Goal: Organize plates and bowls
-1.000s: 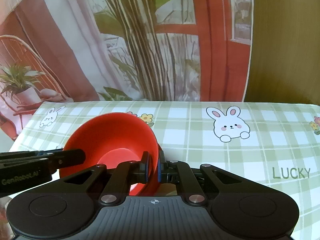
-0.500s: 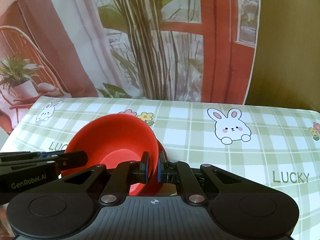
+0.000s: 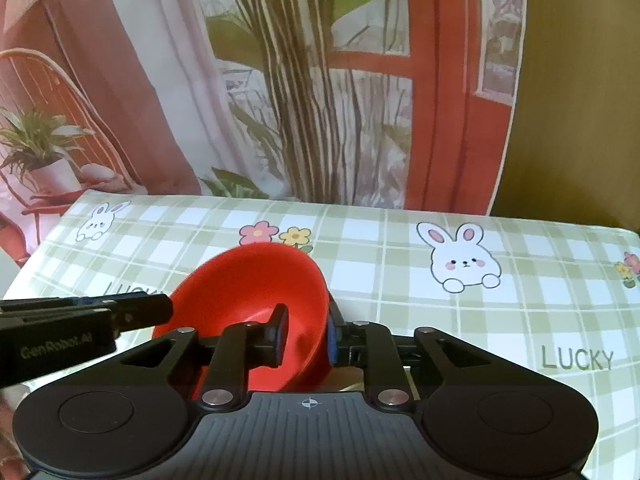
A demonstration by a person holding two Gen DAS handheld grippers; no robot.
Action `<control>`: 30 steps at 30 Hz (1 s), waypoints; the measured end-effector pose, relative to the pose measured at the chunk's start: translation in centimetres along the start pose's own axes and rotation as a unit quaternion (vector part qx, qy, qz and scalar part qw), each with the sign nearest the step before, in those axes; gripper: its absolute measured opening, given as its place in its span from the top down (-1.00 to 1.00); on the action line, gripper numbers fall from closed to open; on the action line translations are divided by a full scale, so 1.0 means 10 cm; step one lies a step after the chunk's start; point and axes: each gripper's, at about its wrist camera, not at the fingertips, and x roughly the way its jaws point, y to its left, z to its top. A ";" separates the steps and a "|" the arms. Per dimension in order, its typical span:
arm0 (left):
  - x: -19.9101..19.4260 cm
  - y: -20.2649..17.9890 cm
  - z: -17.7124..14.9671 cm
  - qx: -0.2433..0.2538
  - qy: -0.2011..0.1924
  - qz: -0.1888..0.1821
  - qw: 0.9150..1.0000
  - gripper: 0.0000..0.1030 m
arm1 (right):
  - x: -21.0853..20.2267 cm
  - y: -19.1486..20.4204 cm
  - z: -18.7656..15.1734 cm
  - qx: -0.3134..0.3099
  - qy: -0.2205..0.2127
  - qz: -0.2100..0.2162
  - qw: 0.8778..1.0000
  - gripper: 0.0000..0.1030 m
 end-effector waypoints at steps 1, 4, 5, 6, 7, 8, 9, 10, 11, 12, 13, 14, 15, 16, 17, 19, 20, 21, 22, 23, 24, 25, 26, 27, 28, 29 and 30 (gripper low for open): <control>-0.02 0.00 0.00 -0.001 -0.002 0.000 1.000 0.61 | -0.01 0.00 0.00 0.000 -0.002 -0.003 1.000 0.52; -0.08 0.01 -0.01 -0.005 -0.004 -0.002 1.000 0.61 | -0.04 -0.02 0.00 0.003 -0.006 -0.004 1.000 0.47; -0.11 0.01 -0.01 -0.007 -0.004 -0.002 1.000 0.61 | -0.06 -0.03 0.00 0.005 -0.007 -0.005 1.000 0.48; -0.14 0.01 -0.01 -0.008 -0.004 -0.002 1.000 0.61 | -0.08 -0.04 0.00 0.007 -0.008 -0.006 1.000 0.48; -0.18 0.01 -0.01 -0.008 -0.005 -0.004 1.000 0.61 | -0.11 -0.05 -0.01 0.009 -0.009 -0.006 1.000 0.48; -0.22 0.02 -0.01 -0.008 -0.006 -0.005 1.000 0.61 | -0.13 -0.05 -0.01 0.011 -0.012 -0.005 1.000 0.48; -0.28 0.02 -0.01 -0.008 -0.008 -0.007 1.000 0.61 | -0.18 -0.05 -0.01 0.013 -0.016 -0.004 1.000 0.48; -0.35 0.03 -0.01 -0.008 -0.010 -0.008 1.000 0.61 | -0.22 -0.05 -0.01 0.013 -0.020 -0.003 1.000 0.48; -0.43 0.05 -0.02 -0.008 -0.013 -0.007 1.000 0.61 | -0.27 -0.04 -0.01 0.012 -0.026 -0.004 1.000 0.48; -0.48 0.06 -0.02 -0.009 -0.016 -0.006 1.000 0.61 | -0.32 -0.03 -0.02 0.011 -0.031 -0.003 0.999 0.48; -0.56 0.09 -0.02 -0.011 -0.019 -0.004 1.000 0.61 | -0.37 -0.02 -0.03 0.010 -0.037 -0.001 0.999 0.48; -0.65 0.13 -0.03 -0.016 -0.022 -0.003 1.000 0.61 | -0.42 -0.01 -0.04 0.009 -0.043 0.003 0.999 0.48; -0.73 0.17 -0.04 -0.020 -0.024 -0.001 1.000 0.61 | -0.47 0.00 -0.05 0.010 -0.048 0.006 0.999 0.48; -0.80 0.21 -0.04 -0.024 -0.026 0.002 0.999 0.61 | -0.52 0.01 -0.06 0.012 -0.054 0.011 0.998 0.48; -0.90 0.25 -0.06 -0.028 -0.031 0.005 0.999 0.61 | -0.58 0.03 -0.07 0.015 -0.060 0.016 0.998 0.48; -1.10 0.32 -0.09 -0.034 -0.043 0.017 0.998 0.61 | -0.68 0.07 -0.09 0.020 -0.071 0.026 0.997 0.47; -1.18 0.36 -0.10 -0.036 -0.048 0.022 0.998 0.61 | -0.73 0.10 -0.10 0.020 -0.076 0.032 0.996 0.47; -1.27 0.40 -0.12 -0.038 -0.053 0.028 0.997 0.61 | -0.76 0.13 -0.11 0.020 -0.079 0.036 0.996 0.47; -1.33 0.44 -0.13 -0.041 -0.055 0.034 0.997 0.59 | -0.79 0.17 -0.12 0.018 -0.081 0.041 0.996 0.47; -1.41 0.48 -0.15 -0.042 -0.057 0.041 0.997 0.53 | -0.82 0.22 -0.13 0.015 -0.083 0.046 0.995 0.47; -1.48 0.53 -0.17 -0.042 -0.056 0.049 0.996 0.51 | -0.85 0.28 -0.13 0.011 -0.085 0.052 0.995 0.48; -1.55 0.57 -0.19 -0.039 -0.055 0.058 0.996 0.50 | -0.88 0.34 -0.14 0.007 -0.087 0.058 0.994 0.48; -1.62 0.62 -0.21 -0.036 -0.055 0.068 0.995 0.50 | -0.91 0.40 -0.15 0.003 -0.090 0.064 0.994 0.48; -1.70 0.68 -0.23 -0.035 -0.060 0.079 0.994 0.50 | -0.95 0.47 -0.16 -0.003 -0.094 0.069 0.993 0.48; -1.79 0.74 -0.24 -0.037 -0.066 0.087 0.993 0.50 | -0.99 0.54 -0.16 -0.011 -0.099 0.074 0.992 0.48; -1.87 0.81 -0.27 -0.042 -0.072 0.095 0.992 0.50 | -1.02 0.60 -0.17 -0.019 -0.104 0.078 0.991 0.48; -1.94 0.88 -0.29 -0.050 -0.077 0.102 0.991 0.50 | -1.05 0.66 -0.17 -0.024 -0.108 0.082 0.990 0.48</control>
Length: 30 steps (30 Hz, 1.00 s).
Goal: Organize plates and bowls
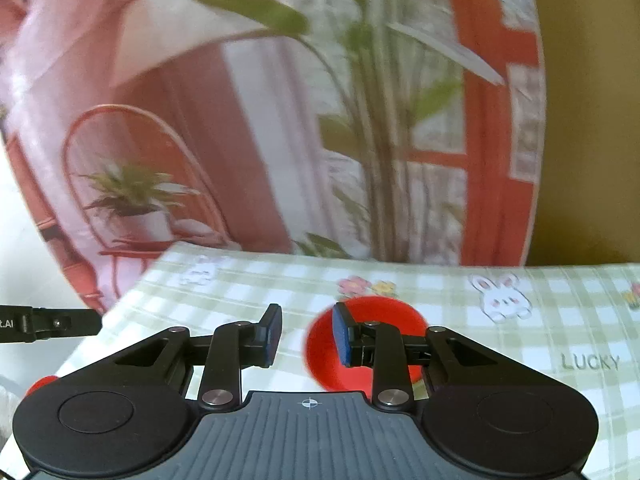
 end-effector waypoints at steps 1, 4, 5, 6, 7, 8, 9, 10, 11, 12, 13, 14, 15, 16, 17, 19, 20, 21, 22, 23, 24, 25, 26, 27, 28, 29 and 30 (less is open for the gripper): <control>-0.04 0.08 0.00 -0.008 -0.003 0.006 1.000 0.50 | -0.02 0.06 0.00 -0.005 -0.003 0.006 1.000 0.48; -0.16 0.31 -0.02 -0.030 -0.012 0.027 0.999 0.50 | -0.04 0.22 0.02 -0.016 -0.003 0.022 1.000 0.49; -0.20 0.38 -0.04 -0.036 -0.014 0.033 0.999 0.50 | -0.03 0.28 0.02 -0.021 0.000 0.029 0.999 0.49; -0.23 0.46 -0.05 -0.043 -0.016 0.039 0.998 0.50 | -0.03 0.34 0.01 -0.025 0.002 0.033 0.999 0.49; -0.23 0.51 -0.06 -0.049 -0.017 0.044 0.998 0.50 | -0.02 0.40 0.01 -0.030 0.005 0.037 0.999 0.49; -0.26 0.59 -0.08 -0.057 -0.017 0.050 0.997 0.49 | 0.00 0.46 0.00 -0.035 0.007 0.043 0.998 0.50; -0.27 0.67 -0.10 -0.065 -0.015 0.055 0.996 0.48 | 0.01 0.51 0.00 -0.038 0.010 0.048 0.998 0.50; -0.28 0.75 -0.13 -0.073 -0.012 0.060 0.995 0.45 | 0.03 0.57 -0.01 -0.041 0.013 0.054 0.998 0.50; -0.29 0.84 -0.16 -0.085 -0.009 0.065 0.994 0.45 | 0.05 0.63 -0.02 -0.045 0.017 0.060 0.997 0.50; -0.30 0.93 -0.18 -0.094 -0.006 0.070 0.993 0.44 | 0.07 0.69 -0.03 -0.048 0.021 0.066 0.996 0.50; -0.30 1.00 -0.20 -0.101 -0.005 0.074 0.992 0.44 | 0.09 0.74 -0.04 -0.052 0.024 0.071 0.996 0.50; -0.30 1.07 -0.23 -0.107 -0.004 0.080 0.991 0.44 | 0.11 0.78 -0.05 -0.057 0.028 0.075 0.995 0.50; -0.31 1.13 -0.26 -0.111 -0.003 0.084 0.990 0.43 | 0.14 0.83 -0.06 -0.060 0.033 0.079 0.995 0.50; -0.32 1.19 -0.29 -0.115 -0.002 0.088 0.989 0.41 | 0.17 0.88 -0.07 -0.063 0.038 0.083 0.994 0.50; -0.32 1.24 -0.32 -0.120 -0.001 0.093 0.988 0.40 | 0.20 0.92 -0.07 -0.064 0.044 0.087 0.993 0.50; -0.32 1.34 -0.39 -0.131 0.001 0.099 0.986 0.40 | 0.27 0.99 -0.08 -0.067 0.057 0.099 0.991 0.50; -0.31 1.37 -0.42 -0.135 0.003 0.103 0.985 0.40 | 0.31 1.04 -0.09 -0.070 0.062 0.104 0.990 0.50; -0.29 1.40 -0.45 -0.141 0.007 0.107 0.984 0.40 | 0.34 1.09 -0.10 -0.075 0.067 0.109 0.989 0.50; -0.26 1.44 -0.49 -0.146 0.011 0.111 0.983 0.40 | 0.37 1.14 -0.11 -0.081 0.072 0.115 0.987 0.50; -0.25 1.46 -0.53 -0.150 0.015 0.114 0.982 0.40 | 0.41 1.20 -0.12 -0.088 0.076 0.121 0.986 0.50; -0.24 1.49 -0.57 -0.154 0.018 0.116 0.981 0.40 | 0.44 1.25 -0.13 -0.094 0.081 0.128 0.984 0.50; -0.23 1.53 -0.61 -0.157 0.022 0.118 0.980 0.40 | 0.47 1.32 -0.14 -0.101 0.087 0.134 0.982 0.50; -0.21 1.56 -0.65 -0.161 0.025 0.119 0.980 0.40 | 0.50 1.38 -0.16 -0.106 0.091 0.141 0.980 0.51; -0.20 1.59 -0.68 -0.163 0.027 0.120 0.979 0.40 | 0.53 1.44 -0.18 -0.113 0.094 0.146 0.978 0.51; -0.18 1.61 -0.70 -0.166 0.029 0.119 0.978 0.40 | 0.56 1.51 -0.20 -0.122 0.096 0.152 0.976 0.51; -0.16 1.62 -0.72 -0.168 0.032 0.118 0.978 0.40 | 0.58 1.57 -0.22 -0.131 0.098 0.157 0.974 0.51; -0.15 1.63 -0.74 -0.169 0.034 0.118 0.978 0.40 | 0.60 1.62 -0.24 -0.139 0.102 0.161 0.972 0.51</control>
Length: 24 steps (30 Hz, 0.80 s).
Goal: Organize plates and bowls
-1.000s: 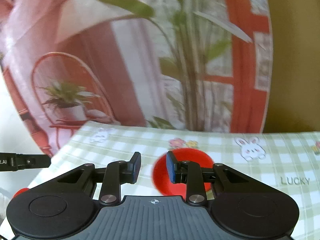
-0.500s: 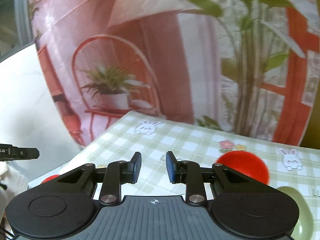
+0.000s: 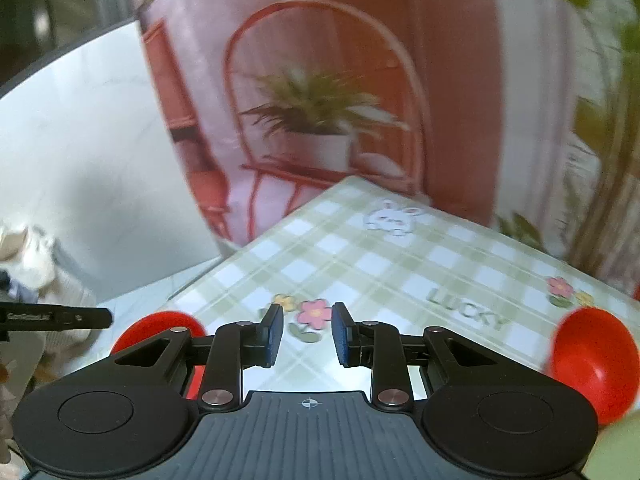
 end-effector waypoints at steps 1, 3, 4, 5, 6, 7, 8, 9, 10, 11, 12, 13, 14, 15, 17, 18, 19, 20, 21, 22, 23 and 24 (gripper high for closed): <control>0.01 0.01 -0.02 -0.001 0.002 0.001 1.000 0.40 | 0.05 0.05 0.00 -0.006 0.006 0.003 1.000 0.51; 0.04 0.03 -0.05 -0.003 0.006 0.001 1.000 0.40 | 0.14 0.12 0.01 -0.011 0.017 0.011 1.000 0.51; 0.03 0.04 -0.07 -0.005 0.007 0.001 1.000 0.40 | 0.19 0.15 0.01 -0.012 0.021 0.015 1.000 0.51; 0.05 0.04 -0.08 -0.007 0.010 0.000 1.000 0.40 | 0.22 0.17 0.02 -0.014 0.024 0.019 0.999 0.51; 0.07 0.05 -0.09 -0.011 0.013 0.000 1.000 0.40 | 0.26 0.21 0.02 -0.017 0.029 0.025 0.999 0.51; 0.09 0.06 -0.10 -0.014 0.014 0.000 1.000 0.40 | 0.29 0.24 0.02 -0.021 0.033 0.029 0.999 0.51; 0.10 0.07 -0.11 -0.016 0.015 -0.001 1.000 0.40 | 0.32 0.27 0.01 -0.026 0.037 0.033 0.998 0.51; 0.12 0.08 -0.13 -0.018 0.017 -0.001 1.000 0.40 | 0.36 0.31 0.01 -0.032 0.041 0.036 0.998 0.51; 0.13 0.09 -0.14 -0.020 0.018 -0.002 1.000 0.40 | 0.39 0.35 0.01 -0.038 0.045 0.039 0.997 0.51; 0.13 0.10 -0.16 -0.021 0.020 -0.003 1.000 0.40 | 0.42 0.38 0.00 -0.043 0.049 0.041 0.997 0.51; 0.15 0.10 -0.17 -0.020 0.022 -0.003 1.000 0.40 | 0.44 0.42 -0.01 -0.048 0.053 0.043 0.997 0.51; 0.16 0.09 -0.18 -0.017 0.024 -0.004 1.000 0.40 | 0.47 0.46 -0.02 -0.053 0.056 0.046 0.996 0.51; 0.17 0.08 -0.19 -0.014 0.028 -0.005 1.000 0.40 | 0.49 0.48 -0.03 -0.056 0.059 0.049 0.995 0.51; 0.18 0.06 -0.20 -0.013 0.030 -0.006 0.999 0.40 | 0.51 0.51 -0.03 -0.058 0.062 0.052 0.995 0.51; 0.21 0.03 -0.23 -0.010 0.035 -0.010 0.999 0.40 | 0.55 0.56 -0.04 -0.063 0.069 0.058 0.994 0.51; 0.22 0.02 -0.24 -0.009 0.038 -0.013 0.999 0.40 | 0.57 0.58 -0.05 -0.067 0.072 0.059 0.993 0.51; 0.23 0.01 -0.25 -0.008 0.040 -0.015 0.999 0.40 | 0.58 0.60 -0.06 -0.070 0.074 0.060 0.993 0.51; 0.24 0.00 -0.27 -0.007 0.043 -0.017 0.999 0.40 | 0.59 0.62 -0.07 -0.071 0.077 0.061 0.993 0.51; 0.25 -0.01 -0.28 -0.006 0.045 -0.019 0.999 0.40 | 0.61 0.62 -0.07 -0.072 0.080 0.062 0.992 0.51; 0.26 -0.01 -0.29 -0.006 0.046 -0.020 0.999 0.40 | 0.62 0.63 -0.08 -0.071 0.083 0.063 0.992 0.51; 0.27 -0.02 -0.30 -0.006 0.048 -0.021 0.999 0.40 | 0.64 0.62 -0.09 -0.070 0.086 0.062 0.992 0.51; 0.28 -0.02 -0.32 -0.008 0.049 -0.020 0.999 0.40 | 0.66 0.63 -0.10 -0.068 0.089 0.062 0.992 0.51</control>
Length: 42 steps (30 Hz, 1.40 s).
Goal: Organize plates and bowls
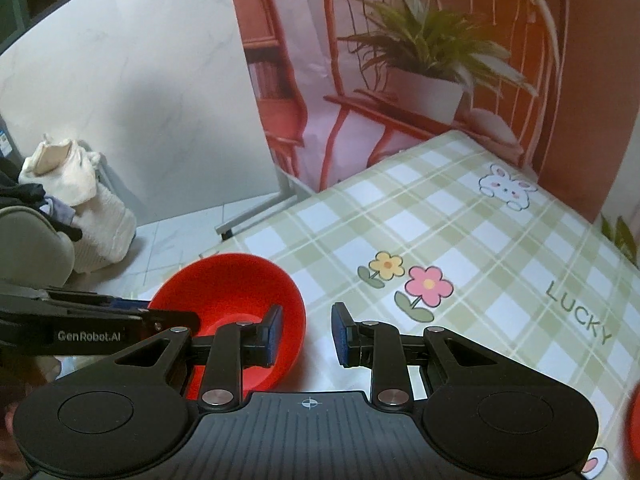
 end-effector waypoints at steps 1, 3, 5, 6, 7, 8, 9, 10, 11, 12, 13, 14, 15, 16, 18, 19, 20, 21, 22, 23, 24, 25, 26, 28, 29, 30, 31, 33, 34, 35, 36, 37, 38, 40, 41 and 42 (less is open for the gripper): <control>0.01 0.00 0.00 -0.002 0.002 0.001 1.000 0.41 | 0.02 -0.01 -0.01 0.003 0.003 0.001 1.000 0.51; 0.03 0.02 -0.01 -0.007 0.004 0.002 1.000 0.41 | 0.06 -0.02 -0.02 0.007 0.009 0.003 1.000 0.52; 0.04 0.03 -0.01 -0.011 0.003 0.001 1.000 0.44 | 0.08 -0.02 -0.03 0.009 0.014 0.004 1.000 0.59; 0.03 0.04 -0.01 -0.011 0.002 -0.002 1.000 0.47 | 0.09 -0.02 -0.04 0.008 0.017 0.005 1.000 0.59; 0.03 0.04 -0.01 -0.011 0.000 -0.005 1.000 0.56 | 0.10 -0.01 -0.04 0.007 0.018 0.005 1.000 0.59; 0.02 0.04 -0.01 -0.010 -0.003 -0.009 1.000 0.62 | 0.11 -0.01 -0.04 0.006 0.019 0.006 1.000 0.60; 0.02 0.03 -0.01 -0.008 -0.005 -0.009 1.000 0.64 | 0.11 0.00 -0.04 0.006 0.021 0.007 1.000 0.66; 0.03 0.02 -0.01 -0.007 -0.007 -0.010 1.000 0.67 | 0.12 0.00 -0.05 0.006 0.023 0.008 1.000 0.68; 0.03 0.02 -0.01 -0.006 -0.009 -0.008 1.000 0.71 | 0.13 0.00 -0.05 0.006 0.023 0.008 1.000 0.72; 0.03 0.03 -0.01 -0.006 -0.010 -0.008 1.000 0.72 | 0.14 0.00 -0.05 0.006 0.023 0.007 1.000 0.74; 0.04 0.03 -0.01 -0.008 -0.010 -0.009 1.000 0.73 | 0.14 0.01 -0.05 0.007 0.023 0.005 1.000 0.76; 0.04 0.05 -0.02 -0.014 -0.010 -0.011 1.000 0.74 | 0.14 0.01 -0.05 0.008 0.023 0.003 1.000 0.80; 0.05 0.05 -0.01 -0.017 -0.011 -0.012 1.000 0.74 | 0.14 0.00 -0.06 0.010 0.025 0.003 1.000 0.86; 0.05 0.05 -0.01 -0.017 -0.011 -0.013 1.000 0.74 | 0.15 -0.01 -0.06 0.012 0.027 0.003 1.000 0.87; 0.06 0.04 -0.01 -0.016 -0.011 -0.014 1.000 0.75 | 0.14 -0.02 -0.07 0.018 0.026 0.005 0.999 0.87; 0.06 0.03 -0.01 -0.015 -0.010 -0.015 1.000 0.77 | 0.13 -0.03 -0.08 0.021 0.026 0.004 0.999 0.87; 0.06 0.02 -0.01 -0.015 -0.009 -0.018 1.000 0.77 | 0.12 -0.04 -0.08 0.025 0.024 0.004 0.999 0.88; 0.07 0.03 0.00 -0.015 -0.009 -0.021 1.000 0.77 | 0.10 -0.06 -0.08 0.032 0.022 0.006 0.999 0.89; 0.07 0.02 0.01 -0.014 -0.008 -0.023 1.000 0.77 | 0.08 -0.08 -0.08 0.039 0.019 0.007 0.999 0.89; 0.06 0.00 0.02 -0.012 -0.009 -0.026 1.000 0.77 | 0.07 -0.09 -0.08 0.046 0.017 0.007 0.999 0.90; 0.06 -0.03 0.02 -0.009 -0.009 -0.027 1.000 0.77 | 0.05 -0.11 -0.08 0.051 0.015 0.006 0.999 0.90; 0.06 -0.05 0.03 -0.006 -0.009 -0.029 1.000 0.77 | 0.03 -0.13 -0.08 0.056 0.013 0.005 0.998 0.90; 0.07 -0.08 0.04 -0.003 -0.008 -0.029 1.000 0.78 | 0.01 -0.15 -0.08 0.059 0.010 0.003 0.998 0.91; 0.09 -0.12 0.05 0.000 -0.005 -0.032 0.999 0.79 | -0.04 -0.18 -0.08 0.065 0.004 -0.003 0.998 0.91; 0.10 -0.15 0.06 0.001 -0.003 -0.036 0.999 0.79 | -0.06 -0.20 -0.09 0.069 0.002 -0.004 0.998 0.91; 0.11 -0.18 0.07 0.002 -0.001 -0.040 0.999 0.79 | -0.08 -0.22 -0.09 0.073 -0.001 -0.007 0.997 0.92; 0.12 -0.21 0.08 0.003 0.001 -0.043 0.999 0.79 | -0.10 -0.24 -0.10 0.077 -0.005 -0.011 0.997 0.92; 0.13 -0.28 0.11 0.006 0.003 -0.053 0.999 0.80 | -0.16 -0.30 -0.11 0.085 -0.012 -0.017 0.996 0.93; 0.14 -0.33 0.12 0.009 0.004 -0.056 0.998 0.80 | -0.20 -0.34 -0.12 0.090 -0.016 -0.021 0.996 0.93; 0.15 -0.38 0.14 0.011 0.005 -0.060 0.998 0.80 | -0.23 -0.37 -0.13 0.095 -0.020 -0.025 0.995 0.93; 0.16 -0.42 0.15 0.013 0.005 -0.064 0.998 0.80 | -0.26 -0.41 -0.13 0.100 -0.024 -0.029 0.994 0.93; 0.16 -0.45 0.17 0.014 0.004 -0.069 0.998 0.80 | -0.30 -0.45 -0.13 0.106 -0.030 -0.034 0.993 0.93; 0.16 -0.50 0.19 0.015 0.002 -0.073 0.997 0.80 | -0.34 -0.49 -0.14 0.113 -0.036 -0.038 0.992 0.93; 0.16 -0.59 0.23 0.018 -0.003 -0.081 0.997 0.80 | -0.43 -0.57 -0.16 0.128 -0.049 -0.046 0.990 0.93; 0.16 -0.66 0.26 0.020 -0.004 -0.086 0.996 0.80 | -0.48 -0.62 -0.18 0.136 -0.056 -0.050 0.988 0.93; 0.16 -0.71 0.28 0.023 -0.005 -0.090 0.996 0.80 | -0.52 -0.66 -0.20 0.144 -0.062 -0.054 0.986 0.93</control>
